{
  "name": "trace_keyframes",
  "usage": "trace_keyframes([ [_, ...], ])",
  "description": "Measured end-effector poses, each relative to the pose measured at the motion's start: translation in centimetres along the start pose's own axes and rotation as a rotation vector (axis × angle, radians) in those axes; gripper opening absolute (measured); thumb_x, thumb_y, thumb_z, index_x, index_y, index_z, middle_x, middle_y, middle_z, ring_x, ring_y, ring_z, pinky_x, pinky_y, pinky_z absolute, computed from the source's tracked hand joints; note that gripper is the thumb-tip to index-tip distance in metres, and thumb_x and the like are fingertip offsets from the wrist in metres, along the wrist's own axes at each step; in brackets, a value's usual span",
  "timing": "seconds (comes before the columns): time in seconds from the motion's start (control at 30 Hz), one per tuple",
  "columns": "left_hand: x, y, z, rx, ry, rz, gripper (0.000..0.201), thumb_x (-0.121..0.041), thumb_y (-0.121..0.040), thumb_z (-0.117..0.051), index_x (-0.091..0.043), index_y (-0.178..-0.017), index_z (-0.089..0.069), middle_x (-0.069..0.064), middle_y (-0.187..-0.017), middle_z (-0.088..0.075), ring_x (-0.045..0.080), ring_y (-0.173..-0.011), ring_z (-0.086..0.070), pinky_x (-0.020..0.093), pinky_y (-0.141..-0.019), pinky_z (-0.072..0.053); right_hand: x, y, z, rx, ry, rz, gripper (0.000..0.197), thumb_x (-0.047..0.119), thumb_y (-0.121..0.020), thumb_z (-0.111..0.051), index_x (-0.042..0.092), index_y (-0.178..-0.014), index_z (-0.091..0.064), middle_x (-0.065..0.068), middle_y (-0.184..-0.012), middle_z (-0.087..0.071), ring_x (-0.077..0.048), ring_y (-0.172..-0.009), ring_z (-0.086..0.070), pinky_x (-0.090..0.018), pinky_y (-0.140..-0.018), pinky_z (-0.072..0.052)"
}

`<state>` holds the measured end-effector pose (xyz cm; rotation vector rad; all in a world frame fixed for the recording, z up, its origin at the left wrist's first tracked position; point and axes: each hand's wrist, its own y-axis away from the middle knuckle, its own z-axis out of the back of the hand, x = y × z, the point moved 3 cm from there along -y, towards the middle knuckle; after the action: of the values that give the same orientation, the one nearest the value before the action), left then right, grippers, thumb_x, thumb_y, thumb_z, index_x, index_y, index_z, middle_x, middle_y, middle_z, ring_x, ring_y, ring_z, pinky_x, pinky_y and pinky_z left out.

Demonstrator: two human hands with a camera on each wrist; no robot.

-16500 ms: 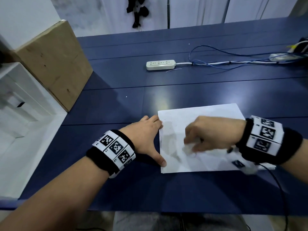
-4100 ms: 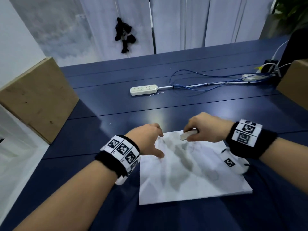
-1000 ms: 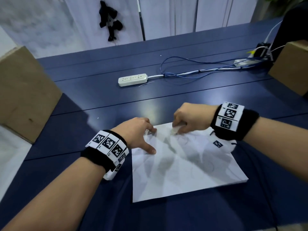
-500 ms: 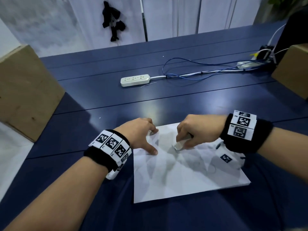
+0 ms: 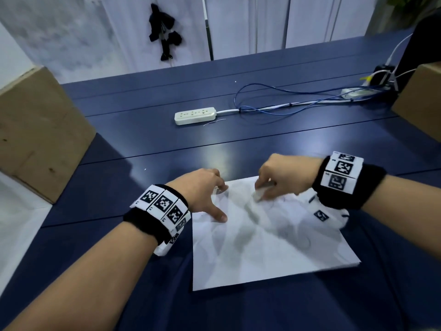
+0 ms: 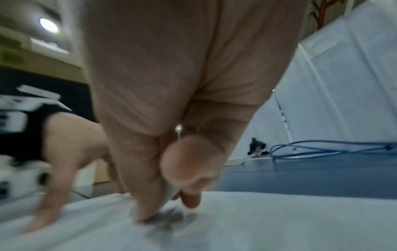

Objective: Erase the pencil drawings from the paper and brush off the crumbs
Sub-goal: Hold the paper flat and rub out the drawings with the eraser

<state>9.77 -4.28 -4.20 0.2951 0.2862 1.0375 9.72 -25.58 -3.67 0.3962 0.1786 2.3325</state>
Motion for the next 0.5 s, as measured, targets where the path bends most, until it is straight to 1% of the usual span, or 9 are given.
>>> trace_keyframes([
  [0.07, -0.2, 0.1, 0.2, -0.001, -0.004, -0.002, 0.077, -0.066, -0.059, -0.082, -0.026, -0.122, -0.062, -0.015, -0.106, -0.046, 0.015, -0.100, -0.056, 0.040, -0.085, -0.052, -2.0, -0.5, 0.9, -0.085, 0.050, -0.096, 0.046, 0.061, -0.075, -0.046, 0.025, -0.089, -0.070, -0.002, -0.072, -0.066, -0.025, -0.067, -0.064, -0.037, -0.056, -0.055],
  [0.13, -0.2, 0.2, 0.2, -0.003, -0.010, 0.000, 0.077, -0.065, -0.060, -0.082, -0.025, -0.122, -0.062, -0.014, -0.106, -0.046, 0.015, -0.101, -0.056, 0.040, -0.086, -0.052, -2.4, -0.4, 1.0, -0.124, 0.053, -0.086, 0.050, 0.064, -0.072, -0.039, 0.024, -0.084, -0.068, -0.001, -0.070, -0.063, -0.025, -0.065, -0.062, -0.042, -0.057, -0.055],
  [0.2, -0.1, 0.2, 0.1, -0.002, -0.002, 0.010, 0.077, -0.065, -0.059, -0.082, -0.025, -0.122, -0.062, -0.014, -0.106, -0.046, 0.016, -0.101, -0.056, 0.039, -0.085, -0.052, -0.8, 0.5, 0.4, -0.052, -0.010, 0.005, 0.040, 0.058, -0.077, -0.047, 0.024, -0.082, -0.067, 0.001, -0.071, -0.060, -0.022, -0.062, -0.060, -0.039, -0.054, -0.054],
  [0.27, 0.0, 0.1, 0.0, -0.006, 0.003, 0.012, 0.076, -0.065, -0.058, -0.082, -0.025, -0.120, -0.062, -0.014, -0.106, -0.047, 0.016, -0.100, -0.056, 0.039, -0.085, -0.052, 0.9, 1.6, -0.6, 0.088, -0.154, 0.042, 0.028, 0.052, -0.080, -0.059, 0.028, -0.088, -0.071, 0.005, -0.075, -0.059, -0.020, -0.057, -0.061, -0.032, -0.044, -0.054],
  [0.3, 0.0, 0.1, 0.0, -0.005, 0.005, 0.012, 0.076, -0.065, -0.058, -0.082, -0.025, -0.119, -0.062, -0.013, -0.106, -0.047, 0.017, -0.100, -0.057, 0.039, -0.085, -0.052, 1.3, 1.8, -0.9, 0.139, -0.178, 0.040, 0.030, 0.055, -0.079, -0.060, 0.029, -0.090, -0.072, 0.004, -0.077, -0.059, -0.020, -0.055, -0.061, -0.031, -0.041, -0.052],
  [0.33, -0.1, 0.0, 0.0, -0.004, 0.005, 0.012, 0.076, -0.065, -0.057, -0.083, -0.025, -0.119, -0.063, -0.013, -0.106, -0.048, 0.017, -0.100, -0.057, 0.039, -0.084, -0.052, 1.2, 1.6, -0.9, 0.126, -0.157, 0.049, 0.035, 0.058, -0.078, -0.057, 0.029, -0.089, -0.072, 0.002, -0.076, -0.061, -0.020, -0.055, -0.061, -0.031, -0.043, -0.053],
  [0.4, -0.2, 0.0, 0.2, -0.002, 0.001, 0.008, 0.077, -0.064, -0.057, -0.083, -0.025, -0.121, -0.063, -0.013, -0.106, -0.048, 0.016, -0.100, -0.056, 0.040, -0.085, -0.052, -0.2, 0.4, 0.0, -0.008, -0.008, 0.032, 0.040, 0.058, -0.078, -0.051, 0.024, -0.085, -0.070, -0.002, -0.073, -0.063, -0.023, -0.061, -0.059, -0.037, -0.057, -0.054],
  [0.43, -0.3, 0.0, 0.2, -0.001, 0.000, 0.007, 0.078, -0.064, -0.058, -0.084, -0.026, -0.122, -0.062, -0.014, -0.106, -0.047, 0.016, -0.101, -0.056, 0.039, -0.086, -0.052, -1.2, -0.1, 0.4, -0.072, 0.043, -0.011, 0.036, 0.054, -0.080, -0.052, 0.022, -0.082, -0.069, -0.001, -0.070, -0.062, -0.024, -0.065, -0.057, -0.040, -0.063, -0.053],
  [0.5, -0.3, 0.1, 0.2, 0.001, 0.003, 0.008, 0.079, -0.064, -0.058, -0.084, -0.026, -0.124, -0.062, -0.015, -0.104, -0.045, 0.015, -0.101, -0.055, 0.039, -0.087, -0.052, -2.3, -0.4, 1.1, -0.142, 0.053, -0.071, 0.028, 0.048, -0.082, -0.055, 0.023, -0.077, -0.067, 0.002, -0.067, -0.059, -0.023, -0.065, -0.053, -0.043, -0.066, -0.052],
])
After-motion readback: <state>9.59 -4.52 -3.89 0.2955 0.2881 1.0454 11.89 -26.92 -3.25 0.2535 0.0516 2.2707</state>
